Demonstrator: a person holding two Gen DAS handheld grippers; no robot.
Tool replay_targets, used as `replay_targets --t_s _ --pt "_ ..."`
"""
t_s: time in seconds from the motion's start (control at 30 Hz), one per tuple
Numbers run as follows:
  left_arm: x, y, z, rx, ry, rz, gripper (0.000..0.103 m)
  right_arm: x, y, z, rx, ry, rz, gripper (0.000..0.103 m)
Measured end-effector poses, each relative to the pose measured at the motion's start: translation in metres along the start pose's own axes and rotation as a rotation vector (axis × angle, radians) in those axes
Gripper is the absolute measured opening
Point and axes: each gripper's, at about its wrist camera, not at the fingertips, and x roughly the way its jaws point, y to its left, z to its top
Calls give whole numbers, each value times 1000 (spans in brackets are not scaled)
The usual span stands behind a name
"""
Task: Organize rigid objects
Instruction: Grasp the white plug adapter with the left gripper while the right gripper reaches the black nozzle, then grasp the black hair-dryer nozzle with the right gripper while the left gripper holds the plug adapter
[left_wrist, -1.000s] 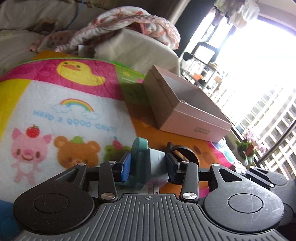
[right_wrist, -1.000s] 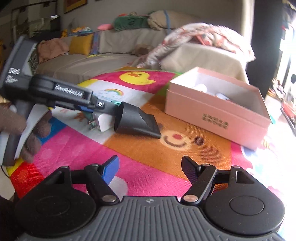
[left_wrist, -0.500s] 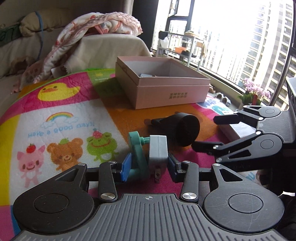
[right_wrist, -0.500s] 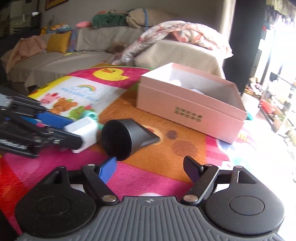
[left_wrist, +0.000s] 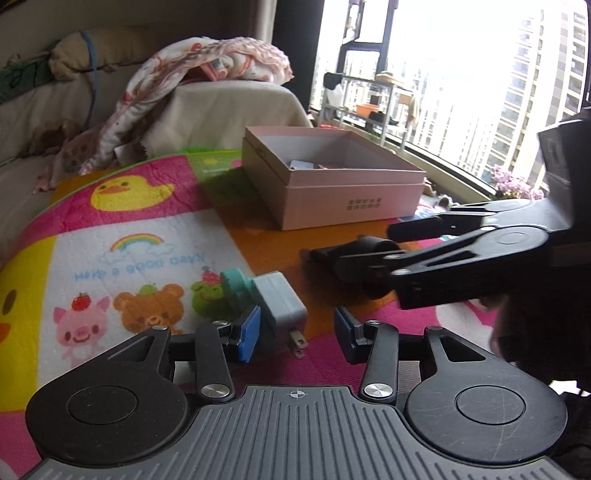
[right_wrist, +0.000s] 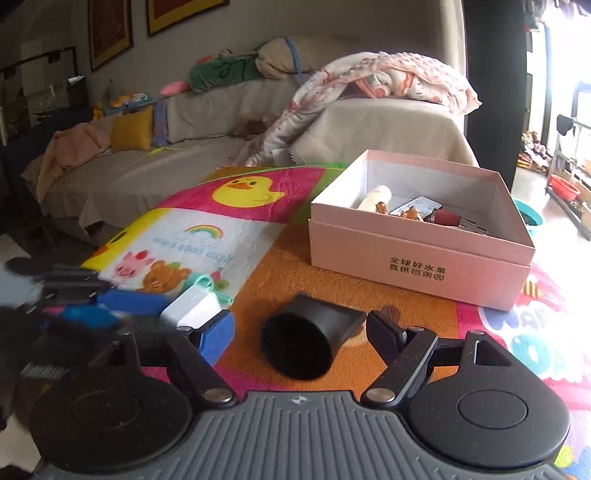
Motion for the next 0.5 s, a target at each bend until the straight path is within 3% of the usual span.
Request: replay_targets --t_s 0.1,0.17,0.27,0.4,0.5 --pt "-2 -8 0 21 -9 -14 48 16 3 2 -27 29 -73 70" --pt "-2 -11 1 22 -17 -27 48 19 -1 0 -36 45 -123 52" --pt "6 -13 3 14 -18 -24 48 19 -17 -8 0 77 -160 51" --pt "22 -11 10 -23 -14 5 48 6 -27 -23 11 68 -127 52" --pt "34 -12 13 -35 3 11 48 -1 -23 -31 -23 62 -111 59"
